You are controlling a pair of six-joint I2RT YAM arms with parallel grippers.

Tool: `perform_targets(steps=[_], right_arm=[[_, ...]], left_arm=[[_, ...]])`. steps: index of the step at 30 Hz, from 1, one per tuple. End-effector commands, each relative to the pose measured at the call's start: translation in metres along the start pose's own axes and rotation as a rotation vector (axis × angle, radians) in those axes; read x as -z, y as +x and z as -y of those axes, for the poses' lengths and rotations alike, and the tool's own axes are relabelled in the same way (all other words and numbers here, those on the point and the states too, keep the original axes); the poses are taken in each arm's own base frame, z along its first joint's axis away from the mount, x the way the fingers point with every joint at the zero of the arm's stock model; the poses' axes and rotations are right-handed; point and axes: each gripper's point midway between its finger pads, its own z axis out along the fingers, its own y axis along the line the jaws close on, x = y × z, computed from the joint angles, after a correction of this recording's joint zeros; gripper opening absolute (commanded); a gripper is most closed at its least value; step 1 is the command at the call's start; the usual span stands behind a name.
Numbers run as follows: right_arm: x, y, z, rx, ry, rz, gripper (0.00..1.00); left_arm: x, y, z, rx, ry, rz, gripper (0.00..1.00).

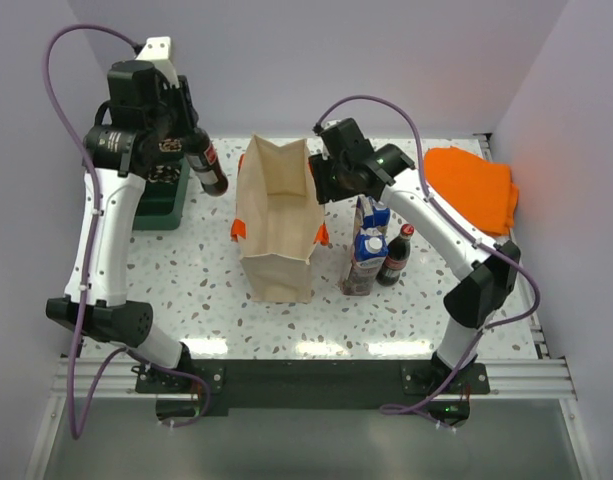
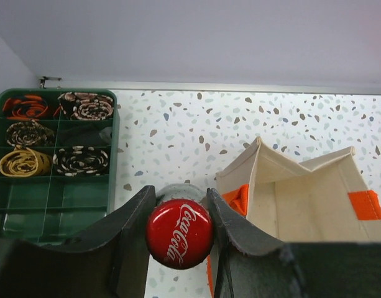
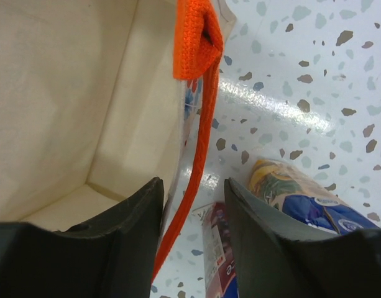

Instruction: Place the beverage into the canvas bag

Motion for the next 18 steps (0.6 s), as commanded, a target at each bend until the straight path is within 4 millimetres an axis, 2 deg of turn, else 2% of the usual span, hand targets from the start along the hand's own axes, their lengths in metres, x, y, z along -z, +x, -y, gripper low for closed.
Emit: perform_targets(steps=[1,3,9,13,18], right_arm=[[-0.005,-0.018,-0.01,-0.018,-0.012,0.061,0.45],[-0.01,-0.016,-0.011,-0.019,-0.013,0.055,0.37],[-0.015,-0.012,-0.011,-0.023,-0.006,0.041,0.19],[-0.019,-0.008,-0.011,-0.022,0.0,0.031,0.12],[-0.023,-0.005,-0.01,-0.032,0.004,0.024,0.04]], left_arm=[[0.072,-0.115,0.017,0.026,0.092,0.414,0.0],[0.075,-0.121,0.019,0.024,0.101,0.426,0.0],[0.1,-0.139,0.024,0.041,0.135,0.498,0.0],[0.124,-0.157,0.029,0.049,0.175,0.583,0.0],[0.149,-0.172,0.045,0.05,0.277,0.656,0.0]])
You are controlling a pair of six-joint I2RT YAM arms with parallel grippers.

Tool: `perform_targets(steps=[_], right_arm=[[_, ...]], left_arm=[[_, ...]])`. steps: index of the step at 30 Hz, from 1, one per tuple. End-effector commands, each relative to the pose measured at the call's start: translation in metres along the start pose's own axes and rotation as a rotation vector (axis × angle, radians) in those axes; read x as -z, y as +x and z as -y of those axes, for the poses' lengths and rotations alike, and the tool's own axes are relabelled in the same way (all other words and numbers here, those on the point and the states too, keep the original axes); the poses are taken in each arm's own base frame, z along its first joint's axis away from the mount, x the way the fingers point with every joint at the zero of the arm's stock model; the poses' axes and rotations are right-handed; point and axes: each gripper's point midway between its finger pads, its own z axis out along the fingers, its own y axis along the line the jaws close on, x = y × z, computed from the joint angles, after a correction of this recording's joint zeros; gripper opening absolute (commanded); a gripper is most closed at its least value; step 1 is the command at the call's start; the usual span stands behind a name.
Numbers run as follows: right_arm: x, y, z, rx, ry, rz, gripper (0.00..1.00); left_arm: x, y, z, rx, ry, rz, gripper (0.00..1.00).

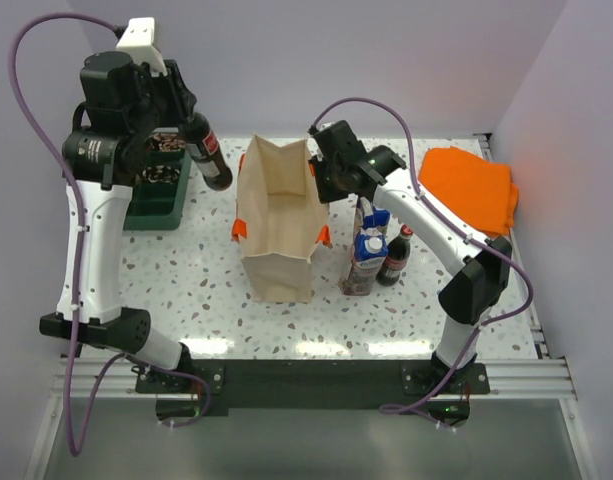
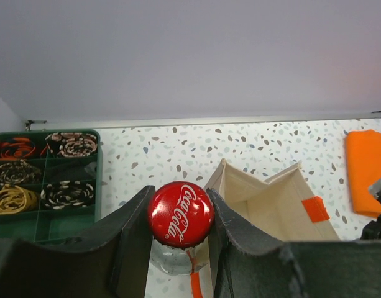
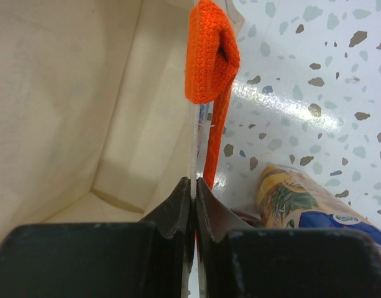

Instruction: Place the beverage into the canvas bag

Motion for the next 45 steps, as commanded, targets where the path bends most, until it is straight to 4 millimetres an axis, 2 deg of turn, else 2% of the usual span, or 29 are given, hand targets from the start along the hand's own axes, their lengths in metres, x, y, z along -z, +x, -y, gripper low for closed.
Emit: perform_targets(steps=[1,9,14,19,26,30,34,41,45], right_arm=[[-0.005,-0.006,-0.002,-0.018,0.009,0.032,0.03],[-0.011,-0.002,-0.001,-0.027,0.017,0.022,0.0],[-0.014,-0.001,-0.001,-0.032,0.021,0.022,0.0],[-0.017,0.0,-0.001,-0.04,0.023,0.015,0.0],[-0.019,0.001,-0.002,-0.044,0.023,0.012,0.0],[-0.02,0.001,-0.004,-0.047,0.019,0.01,0.0],[-0.021,0.0,-0.003,-0.051,0.022,0.008,0.0],[-0.019,-0.001,-0.004,-0.048,0.021,0.008,0.0],[-0.015,-0.004,-0.005,-0.047,0.016,0.017,0.0]], left_arm=[[0.092,-0.143,0.043,0.023,0.202,0.532,0.0],[0.11,-0.157,0.062,0.024,0.31,0.583,0.0],[0.117,-0.158,0.079,0.03,0.414,0.584,0.0],[0.115,-0.151,0.097,0.043,0.525,0.559,0.0],[0.097,-0.133,0.11,0.052,0.604,0.508,0.0],[0.087,-0.121,0.126,0.05,0.662,0.474,0.0],[0.067,-0.107,0.133,0.042,0.655,0.441,0.0],[0.016,-0.061,0.132,0.058,0.589,0.373,0.0],[0.0,-0.042,0.14,0.039,0.546,0.367,0.0]])
